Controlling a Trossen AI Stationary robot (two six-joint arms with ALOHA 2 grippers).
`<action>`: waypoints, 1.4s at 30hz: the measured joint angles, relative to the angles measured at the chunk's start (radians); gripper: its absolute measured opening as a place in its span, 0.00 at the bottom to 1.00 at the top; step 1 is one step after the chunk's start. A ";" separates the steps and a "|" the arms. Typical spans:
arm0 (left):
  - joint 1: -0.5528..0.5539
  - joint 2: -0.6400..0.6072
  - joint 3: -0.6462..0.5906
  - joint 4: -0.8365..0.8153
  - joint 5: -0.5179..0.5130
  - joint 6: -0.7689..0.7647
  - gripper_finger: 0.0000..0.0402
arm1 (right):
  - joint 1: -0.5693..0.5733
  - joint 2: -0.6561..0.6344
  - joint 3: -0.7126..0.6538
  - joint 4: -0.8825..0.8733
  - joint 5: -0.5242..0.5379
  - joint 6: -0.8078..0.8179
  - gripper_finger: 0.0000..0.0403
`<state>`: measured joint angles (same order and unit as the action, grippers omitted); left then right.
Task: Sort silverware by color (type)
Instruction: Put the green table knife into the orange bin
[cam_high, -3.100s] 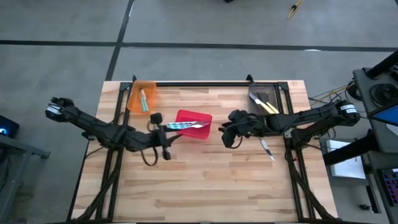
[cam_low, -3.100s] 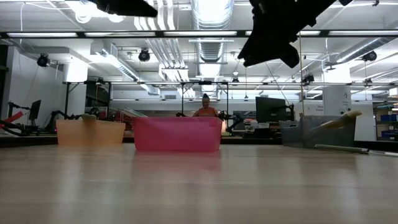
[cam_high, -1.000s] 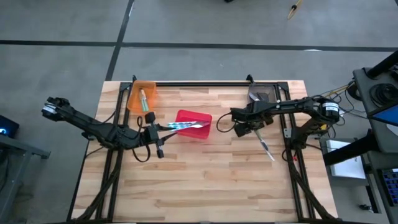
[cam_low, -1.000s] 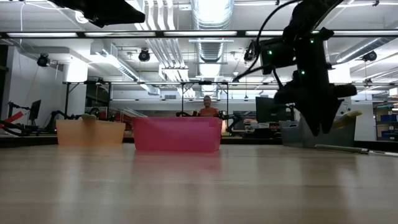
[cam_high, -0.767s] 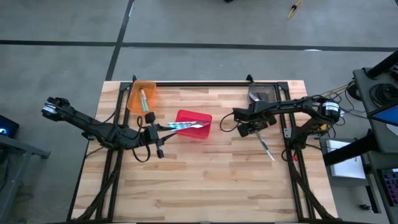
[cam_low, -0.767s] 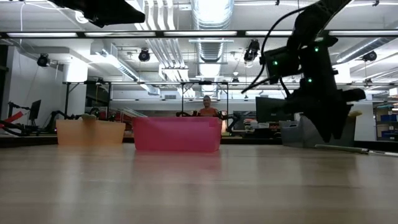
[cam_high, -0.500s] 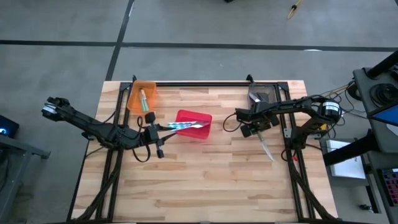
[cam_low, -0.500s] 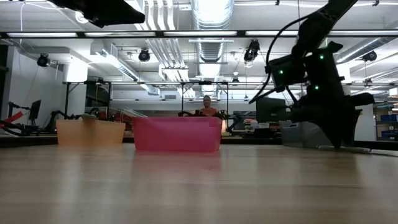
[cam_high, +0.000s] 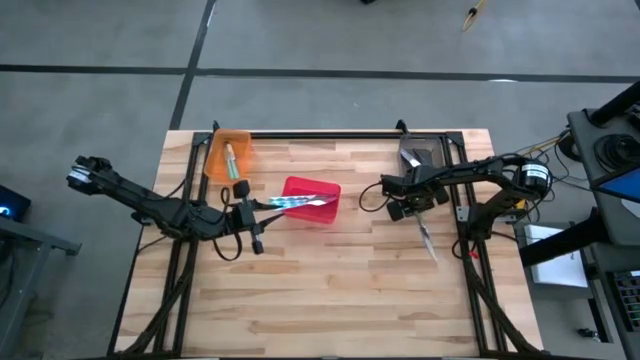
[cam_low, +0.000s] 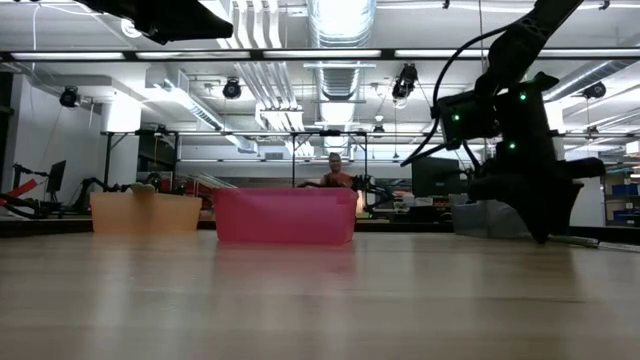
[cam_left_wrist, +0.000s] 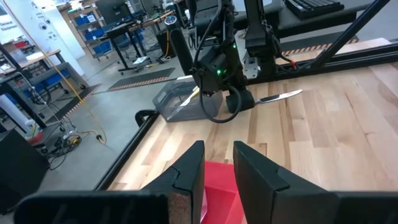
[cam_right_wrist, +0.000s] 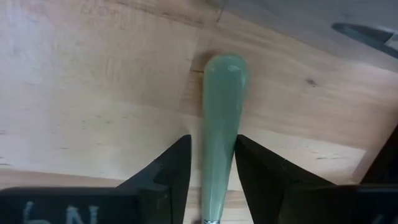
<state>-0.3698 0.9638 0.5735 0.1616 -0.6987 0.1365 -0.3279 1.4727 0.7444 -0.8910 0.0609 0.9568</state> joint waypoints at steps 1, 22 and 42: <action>0.000 0.000 0.000 0.000 0.000 0.001 0.16 | 0.000 0.000 0.000 0.004 -0.002 0.014 0.28; 0.000 0.000 0.000 0.000 0.000 0.004 0.16 | 0.097 -0.034 -0.003 0.058 -0.012 0.019 0.11; 0.000 0.000 0.000 0.013 0.000 0.005 0.16 | 0.211 -0.355 -0.004 0.366 0.243 -0.141 0.11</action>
<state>-0.3695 0.9642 0.5735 0.1748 -0.6987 0.1413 -0.1165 1.1175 0.7402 -0.5247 0.3039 0.8162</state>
